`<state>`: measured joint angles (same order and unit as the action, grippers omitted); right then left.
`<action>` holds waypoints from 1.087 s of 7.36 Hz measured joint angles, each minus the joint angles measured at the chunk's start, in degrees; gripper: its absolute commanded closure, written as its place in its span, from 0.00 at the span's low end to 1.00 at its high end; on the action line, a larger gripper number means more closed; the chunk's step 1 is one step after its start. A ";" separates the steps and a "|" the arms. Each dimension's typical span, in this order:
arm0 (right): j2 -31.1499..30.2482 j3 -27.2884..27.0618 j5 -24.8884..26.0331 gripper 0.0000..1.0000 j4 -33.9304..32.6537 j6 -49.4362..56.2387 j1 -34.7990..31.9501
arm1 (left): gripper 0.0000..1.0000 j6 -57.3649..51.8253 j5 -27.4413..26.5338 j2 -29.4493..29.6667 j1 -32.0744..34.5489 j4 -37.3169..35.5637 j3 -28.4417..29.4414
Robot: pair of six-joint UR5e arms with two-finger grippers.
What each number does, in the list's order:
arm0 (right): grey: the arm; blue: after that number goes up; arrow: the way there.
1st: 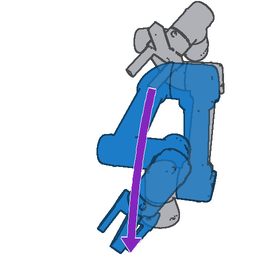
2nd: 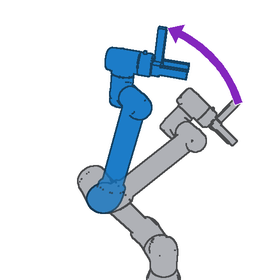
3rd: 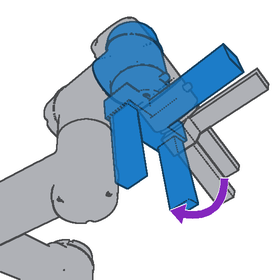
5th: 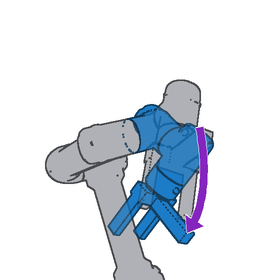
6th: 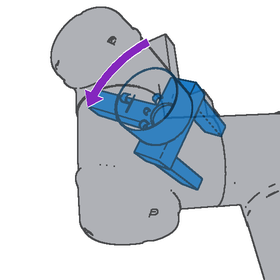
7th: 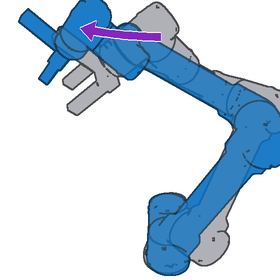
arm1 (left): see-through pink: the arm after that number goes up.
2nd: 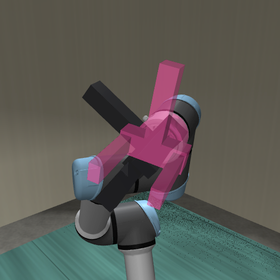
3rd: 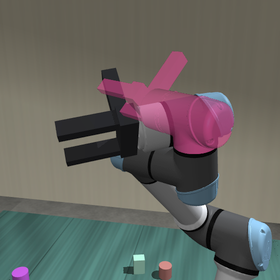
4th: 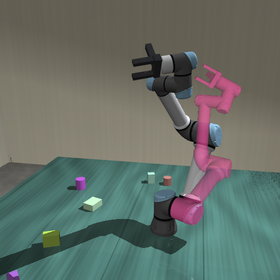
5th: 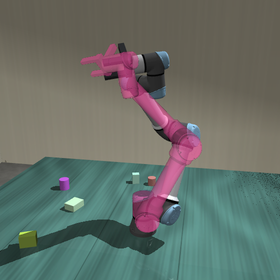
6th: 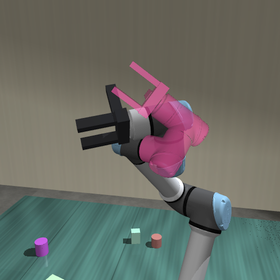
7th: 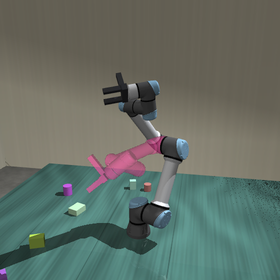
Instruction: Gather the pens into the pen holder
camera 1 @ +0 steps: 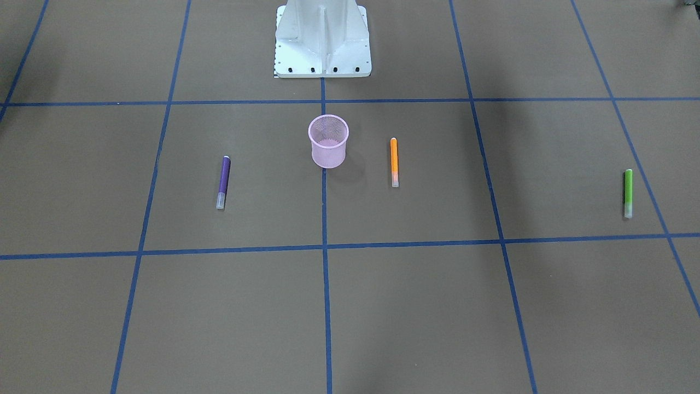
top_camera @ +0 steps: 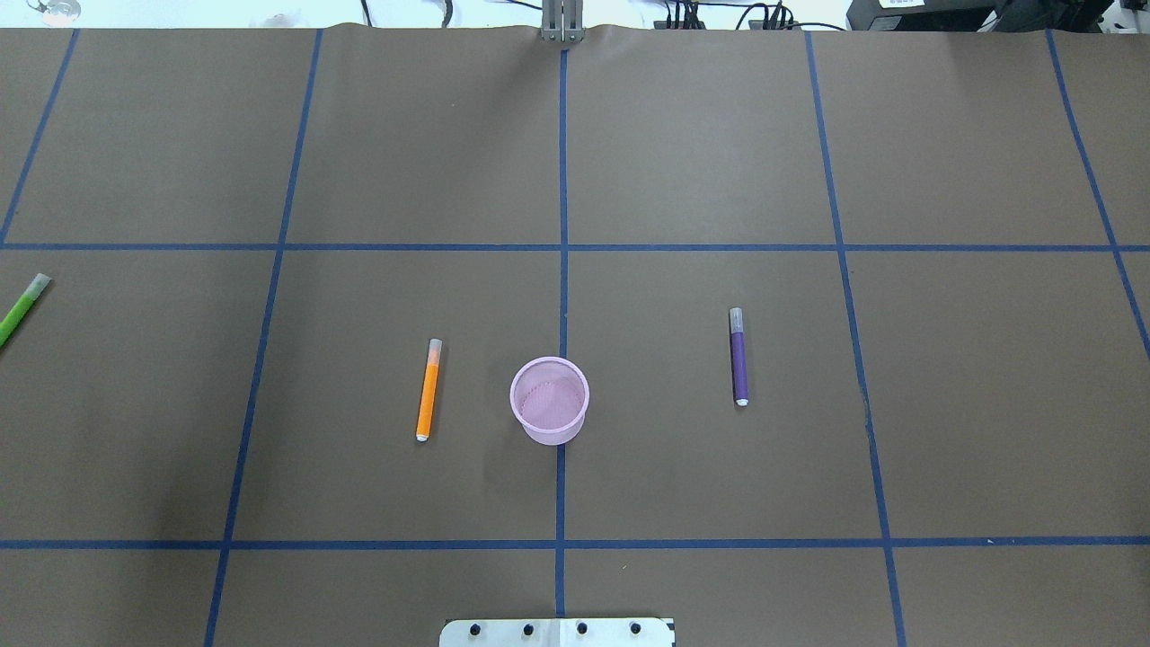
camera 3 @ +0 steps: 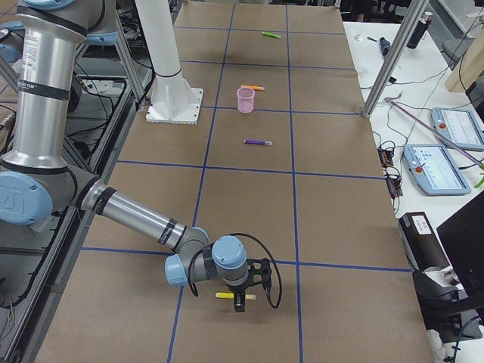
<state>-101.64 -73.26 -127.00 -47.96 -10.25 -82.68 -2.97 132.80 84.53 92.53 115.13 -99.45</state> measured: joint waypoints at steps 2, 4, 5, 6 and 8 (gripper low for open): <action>-0.04 0.61 0.70 0.48 0.65 -2.22 1.65 | 0.00 0.04 0.00 0.02 -0.01 0.96 0.04; -0.03 1.05 1.05 0.51 0.79 -2.69 2.88 | 0.00 0.04 0.00 0.02 0.02 1.48 0.02; 0.04 1.75 1.25 0.52 1.14 -2.73 3.29 | 0.00 0.06 0.00 0.02 0.02 1.77 0.03; 0.15 2.41 1.44 0.55 1.67 -2.75 3.60 | 0.00 0.06 0.00 0.02 0.02 1.95 0.02; 0.47 3.16 1.61 0.63 2.21 -2.76 3.94 | 0.00 0.07 0.00 0.02 0.02 2.09 -0.02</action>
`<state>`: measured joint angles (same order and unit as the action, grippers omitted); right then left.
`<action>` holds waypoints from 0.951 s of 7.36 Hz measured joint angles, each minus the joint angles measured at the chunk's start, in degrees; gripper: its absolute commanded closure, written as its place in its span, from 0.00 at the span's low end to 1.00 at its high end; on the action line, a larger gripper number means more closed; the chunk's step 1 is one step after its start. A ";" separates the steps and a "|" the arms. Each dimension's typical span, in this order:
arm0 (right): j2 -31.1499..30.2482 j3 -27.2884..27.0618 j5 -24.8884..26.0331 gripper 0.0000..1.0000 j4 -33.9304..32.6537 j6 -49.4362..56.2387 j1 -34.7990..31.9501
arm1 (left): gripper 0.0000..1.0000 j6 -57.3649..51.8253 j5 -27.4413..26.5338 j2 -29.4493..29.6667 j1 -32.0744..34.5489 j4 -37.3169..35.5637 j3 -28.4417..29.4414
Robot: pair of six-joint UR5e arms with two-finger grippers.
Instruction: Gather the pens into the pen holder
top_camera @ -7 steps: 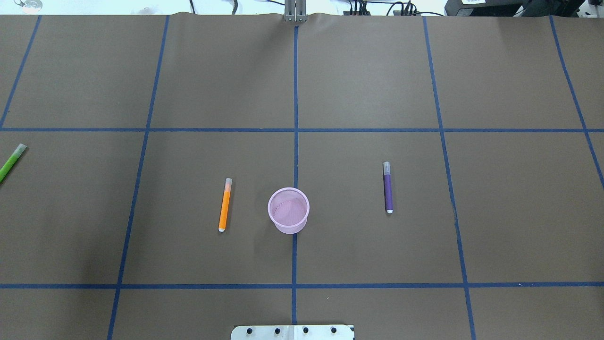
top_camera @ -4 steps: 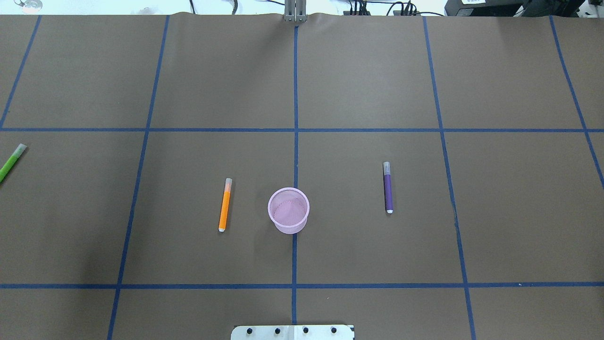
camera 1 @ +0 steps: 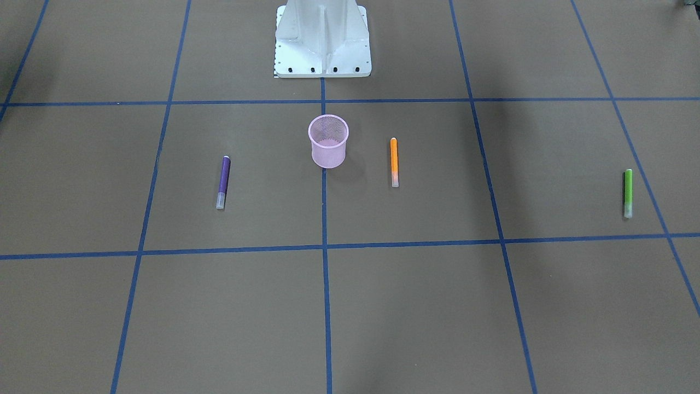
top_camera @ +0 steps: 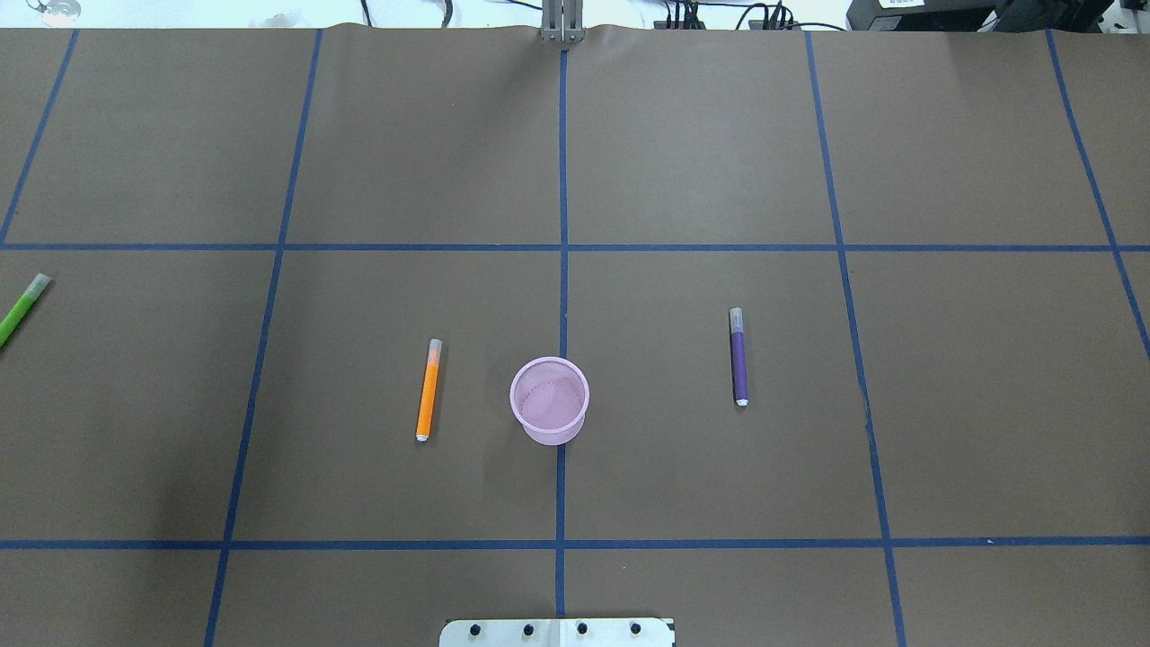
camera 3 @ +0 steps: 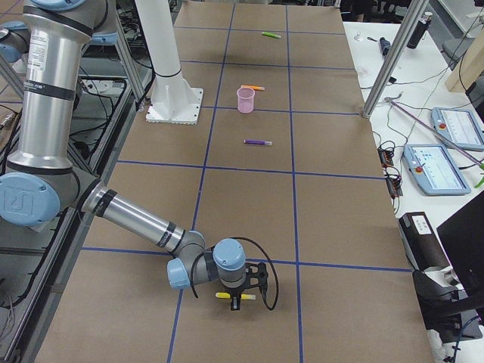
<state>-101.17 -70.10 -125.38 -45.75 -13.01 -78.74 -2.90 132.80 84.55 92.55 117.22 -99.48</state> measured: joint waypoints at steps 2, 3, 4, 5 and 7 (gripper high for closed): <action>0.14 0.27 0.01 0.89 0.04 -0.02 0.15 | 0.00 0.00 0.00 0.00 0.00 0.02 -0.01; 0.17 0.29 0.01 1.00 0.04 -0.06 0.24 | 0.00 0.00 0.00 0.00 0.00 0.03 -0.02; 0.21 0.31 -0.01 1.00 0.04 -0.06 0.32 | 0.00 0.00 0.00 0.00 0.00 0.03 -0.05; 0.24 0.31 -0.04 1.00 0.06 -0.03 0.39 | 0.00 0.00 0.00 0.00 0.00 0.03 -0.08; 0.61 -0.45 -0.16 1.00 0.14 0.29 0.49 | 0.00 0.02 0.29 0.00 0.00 0.02 -0.10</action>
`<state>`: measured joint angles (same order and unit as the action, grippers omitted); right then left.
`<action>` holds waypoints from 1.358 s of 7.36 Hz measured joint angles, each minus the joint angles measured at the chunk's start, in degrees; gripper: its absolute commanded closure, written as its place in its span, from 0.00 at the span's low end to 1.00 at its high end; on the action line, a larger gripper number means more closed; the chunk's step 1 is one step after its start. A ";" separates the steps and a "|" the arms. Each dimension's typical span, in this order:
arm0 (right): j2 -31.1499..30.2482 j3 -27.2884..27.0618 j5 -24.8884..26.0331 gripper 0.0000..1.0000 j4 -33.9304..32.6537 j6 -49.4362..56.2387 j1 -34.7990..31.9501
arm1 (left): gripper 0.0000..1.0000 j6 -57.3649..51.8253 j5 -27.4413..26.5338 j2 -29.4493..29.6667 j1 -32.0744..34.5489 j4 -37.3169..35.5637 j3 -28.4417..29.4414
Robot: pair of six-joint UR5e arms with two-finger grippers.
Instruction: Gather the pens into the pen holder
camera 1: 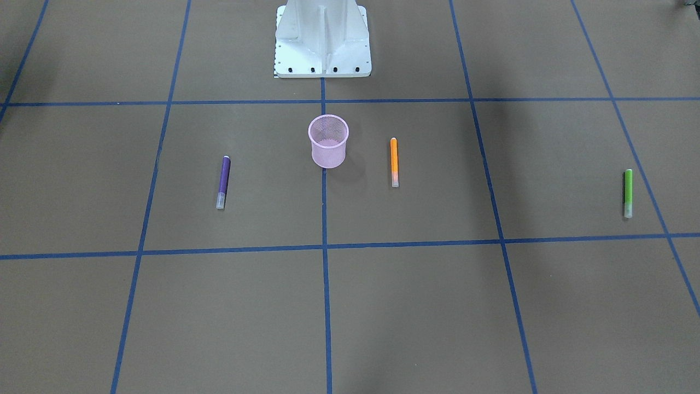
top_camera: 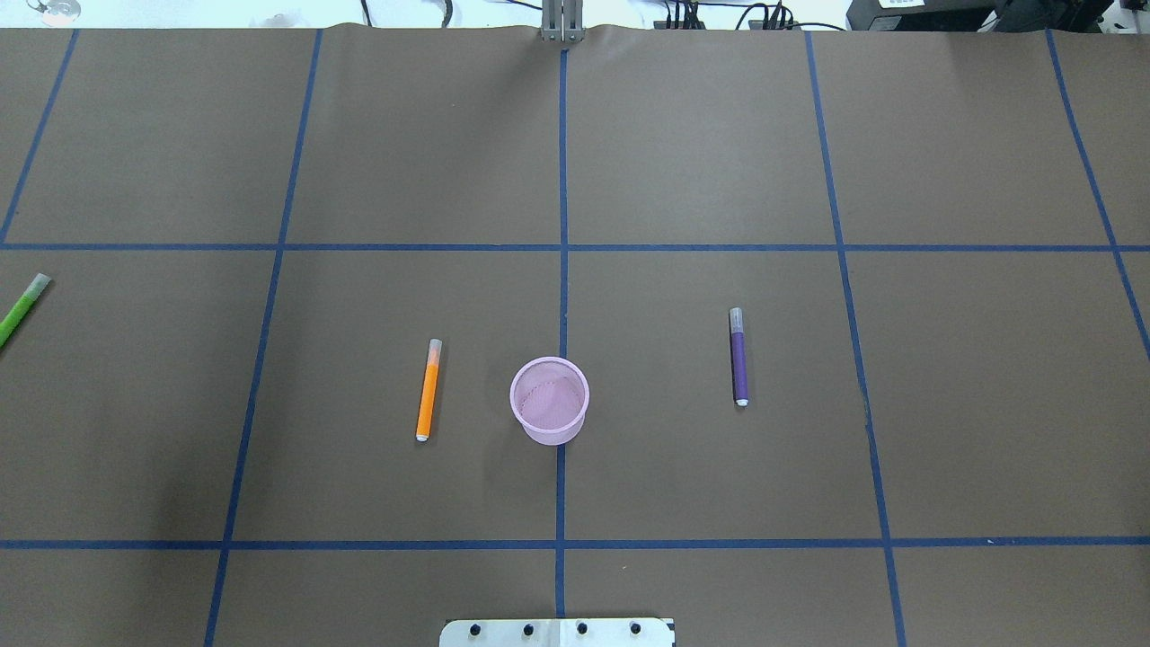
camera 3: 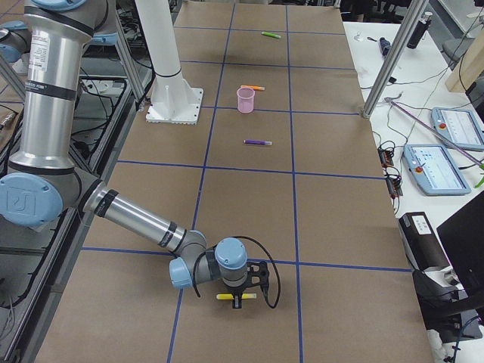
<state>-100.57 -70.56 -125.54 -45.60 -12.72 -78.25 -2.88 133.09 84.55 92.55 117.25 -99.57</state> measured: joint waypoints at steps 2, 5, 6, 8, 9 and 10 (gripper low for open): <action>1.77 -3.77 -0.36 1.00 0.35 0.48 -0.02 | 0.00 0.05 1.84 0.00 0.00 0.00 0.05; 8.98 -9.52 -1.68 1.00 5.72 -0.26 0.71 | 0.00 -0.01 2.57 1.16 -0.01 -0.11 0.28; 12.46 -10.16 -3.47 1.00 8.17 -1.11 2.41 | 0.00 -0.13 2.85 1.33 -0.05 0.10 0.34; 19.21 -12.42 -4.62 1.00 12.05 -7.47 8.39 | 0.00 -0.35 3.61 1.47 -1.65 0.73 0.32; 22.20 -15.71 -2.82 1.00 13.03 -13.43 12.03 | 0.00 -0.40 3.64 1.62 -4.34 1.12 0.19; 23.75 -20.05 1.73 1.00 13.43 -17.57 16.36 | 0.00 -0.23 3.67 1.82 -6.69 1.58 0.17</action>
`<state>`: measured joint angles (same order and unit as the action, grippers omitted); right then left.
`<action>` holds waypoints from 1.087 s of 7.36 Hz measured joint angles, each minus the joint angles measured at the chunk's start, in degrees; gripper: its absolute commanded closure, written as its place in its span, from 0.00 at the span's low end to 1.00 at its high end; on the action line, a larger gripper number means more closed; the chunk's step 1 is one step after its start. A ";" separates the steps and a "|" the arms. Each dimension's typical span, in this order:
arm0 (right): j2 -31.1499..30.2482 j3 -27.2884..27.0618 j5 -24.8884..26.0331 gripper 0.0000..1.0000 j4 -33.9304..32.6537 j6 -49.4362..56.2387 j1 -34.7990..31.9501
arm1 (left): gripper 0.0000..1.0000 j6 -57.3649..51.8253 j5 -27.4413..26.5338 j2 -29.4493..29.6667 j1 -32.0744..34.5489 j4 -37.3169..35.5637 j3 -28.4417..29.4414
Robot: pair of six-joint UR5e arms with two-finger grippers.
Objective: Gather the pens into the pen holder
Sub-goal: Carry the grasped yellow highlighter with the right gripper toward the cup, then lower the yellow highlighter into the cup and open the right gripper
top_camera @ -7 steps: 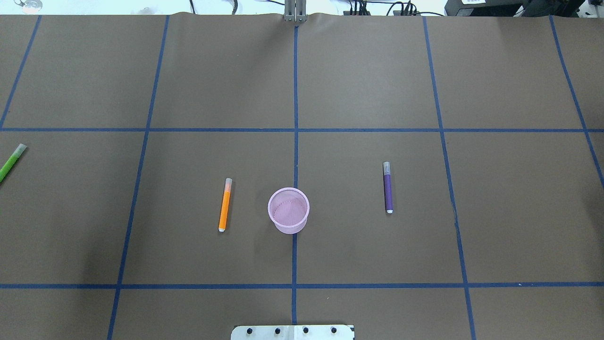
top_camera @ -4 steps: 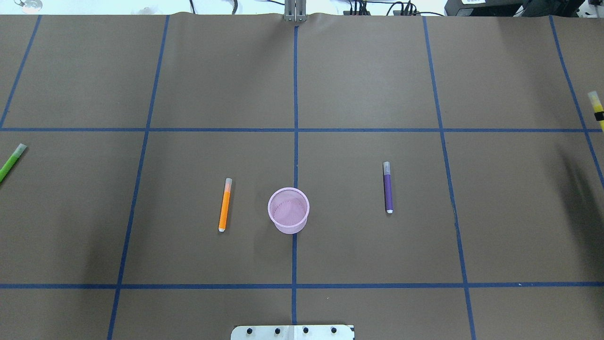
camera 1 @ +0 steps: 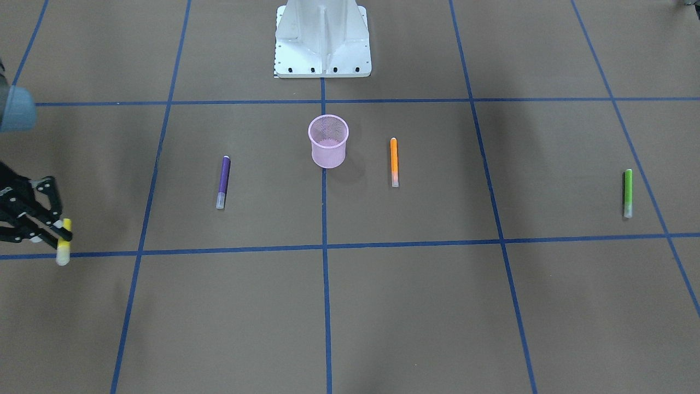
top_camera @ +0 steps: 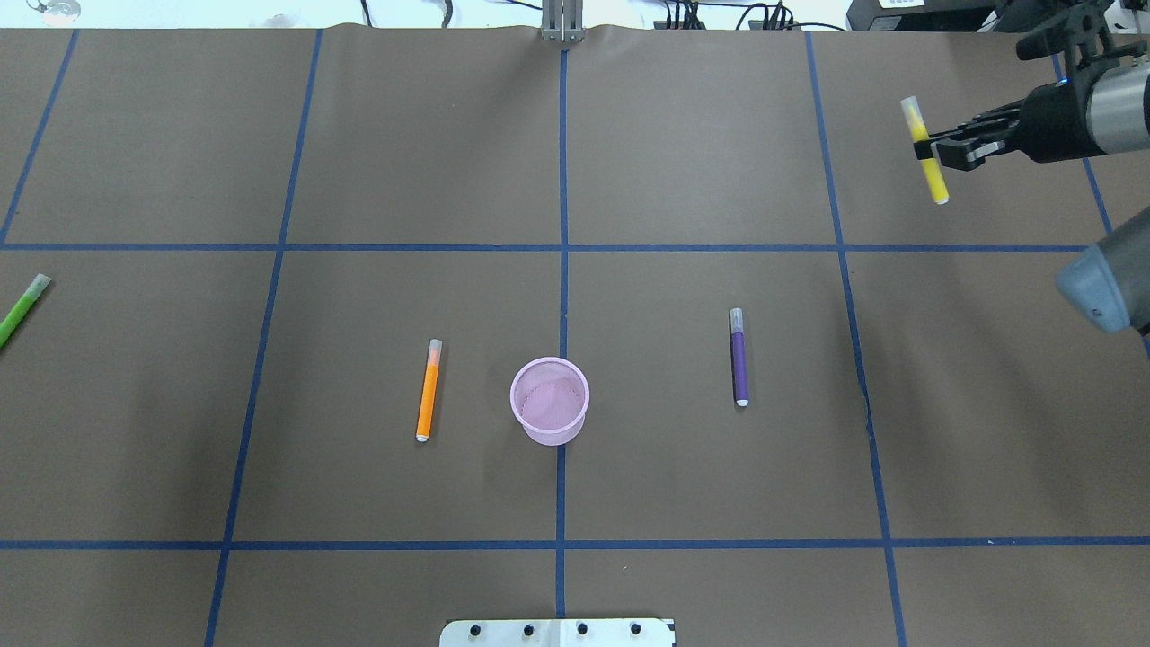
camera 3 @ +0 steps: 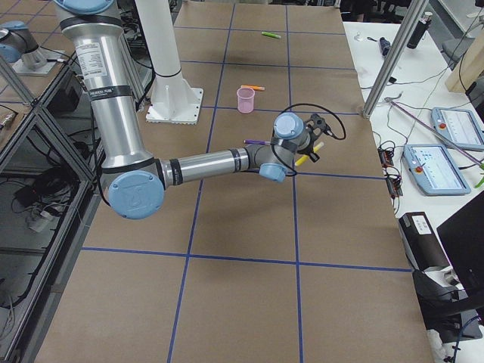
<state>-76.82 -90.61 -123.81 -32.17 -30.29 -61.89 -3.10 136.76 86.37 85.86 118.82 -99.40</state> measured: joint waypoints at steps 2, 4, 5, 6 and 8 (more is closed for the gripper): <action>0.74 -6.67 11.03 1.00 2.39 -2.71 8.72 | 0.00 0.12 0.20 0.19 -1.78 0.46 0.06; 0.82 -8.32 22.71 1.00 11.06 -6.76 19.69 | 0.00 0.17 0.25 0.27 -2.71 0.47 0.17; 1.35 -8.54 31.40 1.00 14.19 -7.74 27.06 | 0.00 0.19 0.25 0.28 -2.98 0.45 0.28; 3.01 -8.43 40.41 1.00 15.63 -6.79 34.90 | 0.00 0.20 0.26 0.27 -3.12 0.43 0.44; 8.83 -7.20 53.25 1.00 15.40 -2.08 46.36 | 0.00 0.20 0.26 0.16 -3.22 0.31 0.58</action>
<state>-67.99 -97.81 -70.56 -16.77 -32.36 -15.53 -2.90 137.02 86.54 82.64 119.13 -98.82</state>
